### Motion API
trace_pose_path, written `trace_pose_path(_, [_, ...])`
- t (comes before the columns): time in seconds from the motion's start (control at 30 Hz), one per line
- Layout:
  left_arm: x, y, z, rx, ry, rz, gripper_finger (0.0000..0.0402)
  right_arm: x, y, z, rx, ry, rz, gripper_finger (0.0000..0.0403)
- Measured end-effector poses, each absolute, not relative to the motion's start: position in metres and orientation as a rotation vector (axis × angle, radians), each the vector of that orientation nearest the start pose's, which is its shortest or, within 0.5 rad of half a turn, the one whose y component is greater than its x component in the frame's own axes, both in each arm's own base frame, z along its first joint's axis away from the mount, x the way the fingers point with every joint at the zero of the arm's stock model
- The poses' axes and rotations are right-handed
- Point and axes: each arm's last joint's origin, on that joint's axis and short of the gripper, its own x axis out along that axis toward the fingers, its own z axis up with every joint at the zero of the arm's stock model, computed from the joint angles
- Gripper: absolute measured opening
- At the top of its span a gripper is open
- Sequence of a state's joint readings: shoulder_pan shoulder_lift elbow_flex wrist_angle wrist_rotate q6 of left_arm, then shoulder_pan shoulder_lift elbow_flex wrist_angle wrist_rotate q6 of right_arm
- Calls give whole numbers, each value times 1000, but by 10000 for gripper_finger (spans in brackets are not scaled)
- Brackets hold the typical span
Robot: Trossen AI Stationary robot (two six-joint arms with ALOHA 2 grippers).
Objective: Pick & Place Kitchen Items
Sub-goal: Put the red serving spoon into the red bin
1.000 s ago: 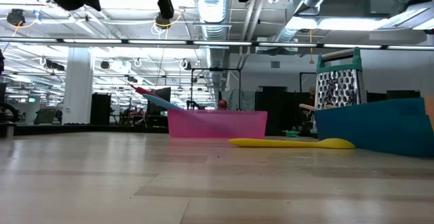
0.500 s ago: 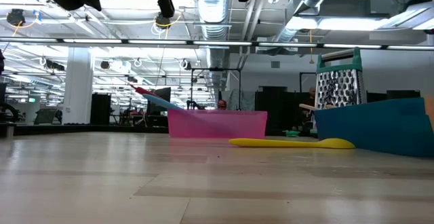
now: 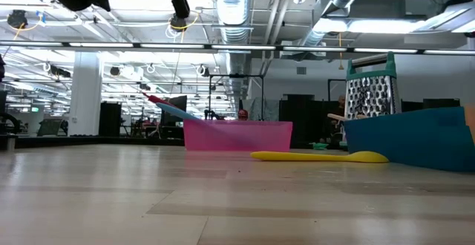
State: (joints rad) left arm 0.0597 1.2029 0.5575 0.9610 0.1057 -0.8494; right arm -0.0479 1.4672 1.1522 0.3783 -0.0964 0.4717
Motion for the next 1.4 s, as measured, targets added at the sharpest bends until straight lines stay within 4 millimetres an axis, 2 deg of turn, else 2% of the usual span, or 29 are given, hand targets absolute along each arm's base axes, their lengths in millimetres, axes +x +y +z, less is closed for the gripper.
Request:
trace_pose_path(0.17, [243,18,286,-809,-311,-160,38,334,-14,354,471,2,51,228])
trace_pose_path(0.4, [233,29,297,-786,-368,-140,38,323,-9,352,476,119,43,221])
trace_pose_path(0.53, [228,35,298,-767,-353,-117,38,307,-3,359,478,172,50,214])
trace_pose_path(0.63, [225,38,298,-688,-324,-77,38,291,5,365,478,224,64,206])
trace_pose_path(0.87, [213,49,297,-568,-250,46,38,250,22,391,473,198,141,170])
trace_pose_path(1.03, [208,53,310,-465,-124,121,38,227,34,405,498,160,209,143])
trace_pose_path(1.23, [207,57,323,-297,86,268,38,208,52,411,495,171,302,103])
trace_pose_path(1.4, [206,61,321,-191,178,405,38,197,61,415,456,165,343,43])
